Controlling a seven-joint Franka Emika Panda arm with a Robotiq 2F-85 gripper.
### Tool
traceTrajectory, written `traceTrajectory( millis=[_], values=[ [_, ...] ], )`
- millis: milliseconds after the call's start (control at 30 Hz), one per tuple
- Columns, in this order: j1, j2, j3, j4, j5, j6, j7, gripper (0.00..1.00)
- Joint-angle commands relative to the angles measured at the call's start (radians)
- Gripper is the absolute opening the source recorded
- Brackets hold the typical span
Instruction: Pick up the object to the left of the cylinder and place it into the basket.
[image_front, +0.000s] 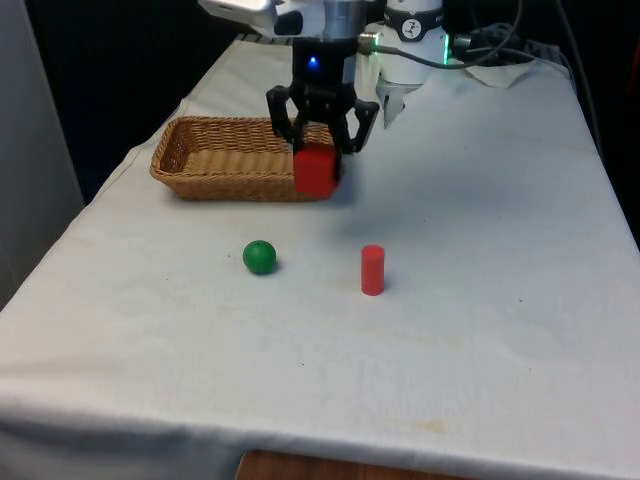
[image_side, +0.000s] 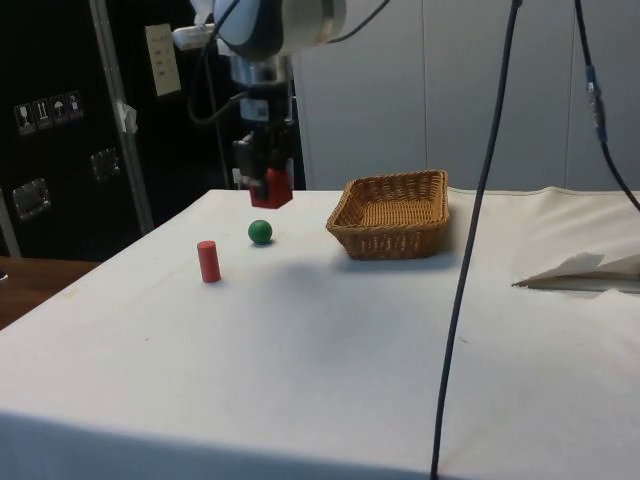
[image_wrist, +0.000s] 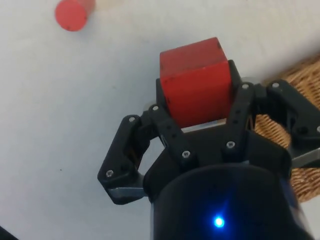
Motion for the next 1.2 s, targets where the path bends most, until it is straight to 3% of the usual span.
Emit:
traceTrajectory(
  millis=[0,467,667,967,1167],
  values=[
    [0.003,-0.017,-0.007,-0.025,-0.001,0.021,-0.013,0.03],
    [-0.002,-0.072,-0.049,-0.123,0.000,0.051,-0.085,0.03],
    [-0.003,-0.107,-0.082,-0.180,-0.001,0.078,-0.135,0.03],
    [-0.004,-0.111,-0.115,-0.204,0.001,0.066,-0.171,0.03],
    [-0.012,-0.130,-0.154,-0.247,0.003,0.082,-0.229,0.03]
  ],
)
